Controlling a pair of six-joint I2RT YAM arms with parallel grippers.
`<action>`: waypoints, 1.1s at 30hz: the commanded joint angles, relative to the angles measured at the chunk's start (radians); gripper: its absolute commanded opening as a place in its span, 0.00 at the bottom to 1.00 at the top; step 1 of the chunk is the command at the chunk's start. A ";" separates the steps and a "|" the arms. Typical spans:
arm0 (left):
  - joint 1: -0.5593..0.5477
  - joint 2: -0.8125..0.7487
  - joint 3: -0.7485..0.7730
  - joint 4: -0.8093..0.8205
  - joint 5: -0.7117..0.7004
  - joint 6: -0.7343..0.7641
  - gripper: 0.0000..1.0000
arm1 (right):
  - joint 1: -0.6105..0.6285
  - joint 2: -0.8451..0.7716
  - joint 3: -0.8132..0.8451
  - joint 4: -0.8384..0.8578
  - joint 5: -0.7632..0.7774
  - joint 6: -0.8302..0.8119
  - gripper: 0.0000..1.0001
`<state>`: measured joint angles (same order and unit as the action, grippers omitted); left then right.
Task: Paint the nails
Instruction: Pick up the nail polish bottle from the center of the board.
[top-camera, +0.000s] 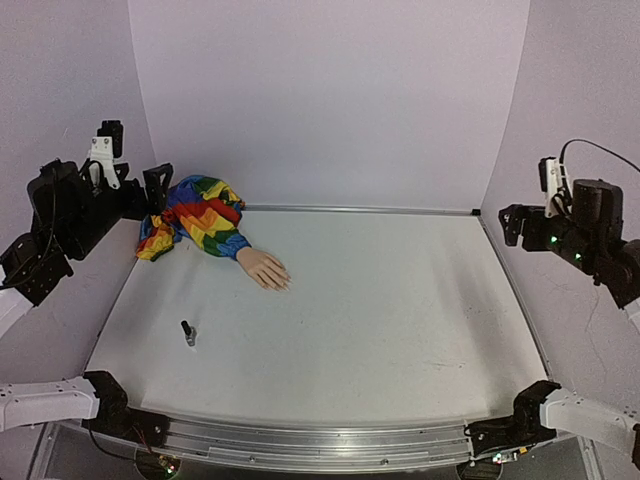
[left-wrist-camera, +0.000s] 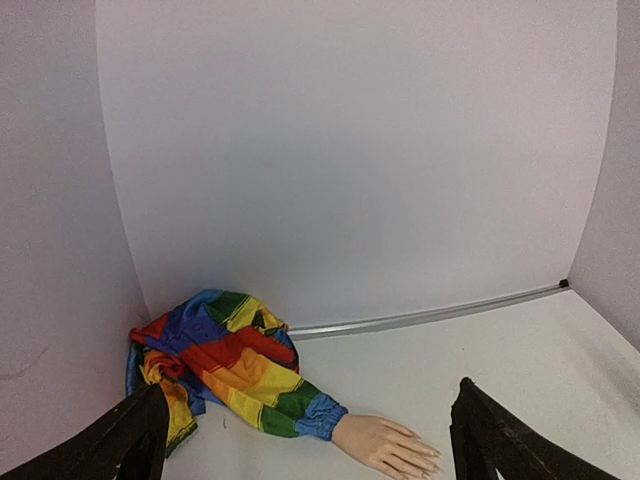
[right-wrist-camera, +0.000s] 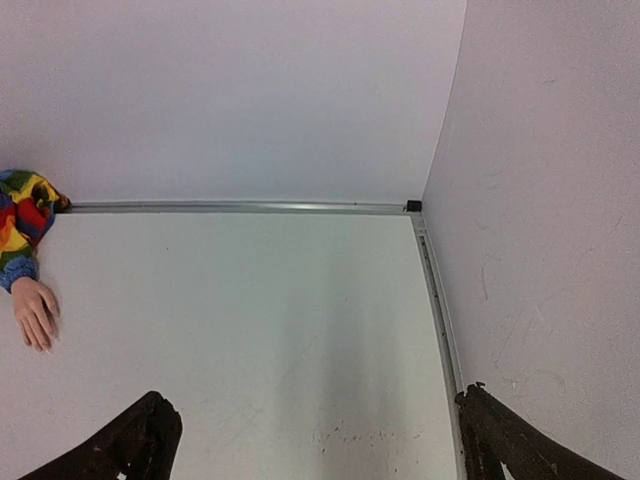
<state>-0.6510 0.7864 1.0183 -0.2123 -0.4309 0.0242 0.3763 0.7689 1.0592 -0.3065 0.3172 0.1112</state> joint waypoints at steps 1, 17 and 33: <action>0.115 -0.019 0.007 -0.092 0.072 -0.105 0.99 | -0.017 0.094 -0.027 0.072 0.002 0.037 0.98; 0.417 0.040 -0.004 -0.568 0.472 -0.382 0.99 | -0.056 0.413 -0.116 0.218 -0.215 0.110 0.98; 0.231 0.218 -0.194 -0.720 0.521 -0.664 0.99 | 0.069 0.636 -0.085 0.339 -0.457 0.162 0.98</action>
<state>-0.3809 0.9279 0.8207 -0.9142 0.1059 -0.5529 0.4030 1.3727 0.9432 -0.0124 -0.0685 0.2558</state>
